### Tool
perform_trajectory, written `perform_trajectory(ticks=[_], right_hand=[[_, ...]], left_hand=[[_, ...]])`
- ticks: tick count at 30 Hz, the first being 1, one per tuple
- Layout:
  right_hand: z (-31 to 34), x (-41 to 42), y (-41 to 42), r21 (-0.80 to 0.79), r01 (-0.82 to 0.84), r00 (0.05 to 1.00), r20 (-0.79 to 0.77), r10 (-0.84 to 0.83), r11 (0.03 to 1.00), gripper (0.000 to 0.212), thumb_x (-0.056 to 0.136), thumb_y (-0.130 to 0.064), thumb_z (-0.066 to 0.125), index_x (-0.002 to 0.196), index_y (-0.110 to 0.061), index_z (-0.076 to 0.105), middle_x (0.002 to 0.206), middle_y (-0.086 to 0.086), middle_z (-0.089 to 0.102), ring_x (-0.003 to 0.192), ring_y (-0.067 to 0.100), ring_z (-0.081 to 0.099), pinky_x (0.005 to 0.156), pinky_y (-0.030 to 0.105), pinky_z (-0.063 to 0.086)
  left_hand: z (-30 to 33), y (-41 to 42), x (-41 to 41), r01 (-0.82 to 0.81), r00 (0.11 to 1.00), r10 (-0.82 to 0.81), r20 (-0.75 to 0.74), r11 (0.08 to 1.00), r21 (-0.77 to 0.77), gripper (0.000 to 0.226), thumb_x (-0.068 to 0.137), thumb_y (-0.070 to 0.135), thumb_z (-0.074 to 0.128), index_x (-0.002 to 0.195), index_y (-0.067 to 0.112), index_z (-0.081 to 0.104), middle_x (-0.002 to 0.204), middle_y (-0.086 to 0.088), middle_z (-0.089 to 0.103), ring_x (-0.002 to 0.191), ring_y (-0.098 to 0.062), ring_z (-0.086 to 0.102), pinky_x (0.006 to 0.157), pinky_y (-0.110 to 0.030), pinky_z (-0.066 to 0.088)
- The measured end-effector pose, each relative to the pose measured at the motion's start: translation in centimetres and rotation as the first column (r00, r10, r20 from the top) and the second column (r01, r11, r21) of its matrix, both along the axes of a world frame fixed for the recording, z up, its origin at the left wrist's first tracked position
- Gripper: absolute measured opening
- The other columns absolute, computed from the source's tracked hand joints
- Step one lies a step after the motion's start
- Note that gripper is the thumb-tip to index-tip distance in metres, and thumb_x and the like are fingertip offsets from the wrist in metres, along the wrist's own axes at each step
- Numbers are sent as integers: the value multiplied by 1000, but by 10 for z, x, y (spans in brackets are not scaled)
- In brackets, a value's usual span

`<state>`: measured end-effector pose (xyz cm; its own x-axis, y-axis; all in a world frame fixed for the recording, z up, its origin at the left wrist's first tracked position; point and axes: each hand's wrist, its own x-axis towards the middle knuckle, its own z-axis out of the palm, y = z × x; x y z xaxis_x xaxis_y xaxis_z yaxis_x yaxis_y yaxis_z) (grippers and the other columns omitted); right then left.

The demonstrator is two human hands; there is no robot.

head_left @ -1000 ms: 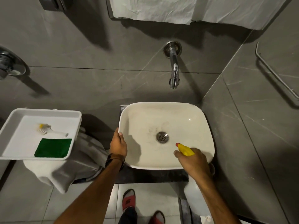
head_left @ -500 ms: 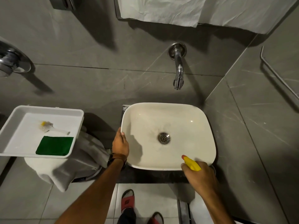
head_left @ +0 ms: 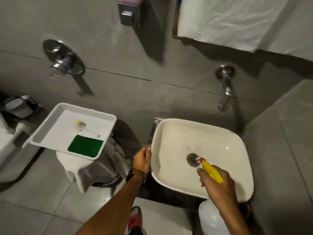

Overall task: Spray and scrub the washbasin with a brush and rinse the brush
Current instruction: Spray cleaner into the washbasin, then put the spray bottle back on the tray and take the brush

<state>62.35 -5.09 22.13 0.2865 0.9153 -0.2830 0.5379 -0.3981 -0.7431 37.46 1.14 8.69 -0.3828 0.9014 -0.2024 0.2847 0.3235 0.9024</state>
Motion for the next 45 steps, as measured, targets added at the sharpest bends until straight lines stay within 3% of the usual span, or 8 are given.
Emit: perform_trajectory(ticks=[2, 8, 14, 21, 28, 34, 39, 45], right_hand=[[11, -33, 16, 61, -108, 994, -20, 110, 992, 19, 86, -37, 74, 72, -25, 72, 65, -4, 71, 65, 10, 65, 63, 34, 55], [39, -149, 69, 176, -392, 901, -128, 415, 903, 27, 81, -38, 66, 80, -11, 69, 68, 7, 70, 70, 29, 71, 68, 57, 62], [27, -290, 124, 331, -581, 721, -213, 659, 743, 13, 81, -27, 75, 93, -21, 75, 84, 2, 76, 79, 19, 73, 76, 42, 58], [-48, -481, 176, 348, -647, 529, -436, 728, 678, 14, 83, -22, 86, 96, -22, 80, 89, -1, 80, 79, 10, 71, 72, 29, 57], [-140, -632, 191, 307, -644, 383, -664, 643, 701, 31, 79, -34, 88, 107, -27, 79, 116, 1, 80, 111, 29, 75, 101, 48, 57], [-197, -692, 188, 267, -670, 410, -645, 645, 693, 35, 81, -31, 86, 113, -18, 78, 108, 6, 80, 106, 26, 75, 95, 45, 61], [-226, -691, 182, 284, -752, 368, -568, 736, 595, 28, 81, -18, 86, 106, -24, 75, 95, -23, 78, 94, 1, 74, 73, 14, 58], [-240, -664, 202, 190, -901, 334, -270, 903, 390, 78, 66, -5, 85, 128, -43, 56, 122, -24, 61, 114, 2, 61, 87, 14, 52]], left_hand=[[2, -3, -24, 2, 999, -2, -46, 1000, -2, 28, 98, 29, 52, 112, 15, 72, 107, -3, 75, 100, -20, 69, 88, -35, 53], [5, -13, -124, -311, 950, 310, 47, 951, 4, 26, 98, 24, 53, 111, 12, 72, 110, -3, 74, 103, -17, 67, 92, -29, 51], [-20, -26, -236, -621, 777, 621, 101, 783, -38, 27, 99, 22, 51, 115, 8, 68, 117, -7, 69, 107, -15, 61, 81, -10, 42], [-88, -9, -324, -872, 446, 873, 198, 474, -122, 36, 101, 16, 44, 135, 8, 53, 134, -12, 60, 126, -29, 54, 101, -23, 36], [-139, 24, -358, -908, 388, 904, 180, 408, -90, 55, 102, 18, 40, 154, 13, 20, 157, -4, 31, 142, -20, 34, 106, -15, 22], [-157, 37, -371, -922, 369, 917, 152, 382, -66, 58, 103, 30, 35, 155, 27, 11, 156, -1, 34, 139, -19, 40, 114, -30, 33], [-164, 45, -371, -929, 347, 934, 82, 355, -101, 58, 101, 39, 30, 153, 35, 6, 154, -2, 37, 136, -23, 44, 111, -44, 39], [-164, 46, -373, -940, 319, 944, 85, 326, -101, 57, 102, 29, 34, 154, 31, 10, 152, -5, 41, 134, -26, 46, 111, -44, 39]])
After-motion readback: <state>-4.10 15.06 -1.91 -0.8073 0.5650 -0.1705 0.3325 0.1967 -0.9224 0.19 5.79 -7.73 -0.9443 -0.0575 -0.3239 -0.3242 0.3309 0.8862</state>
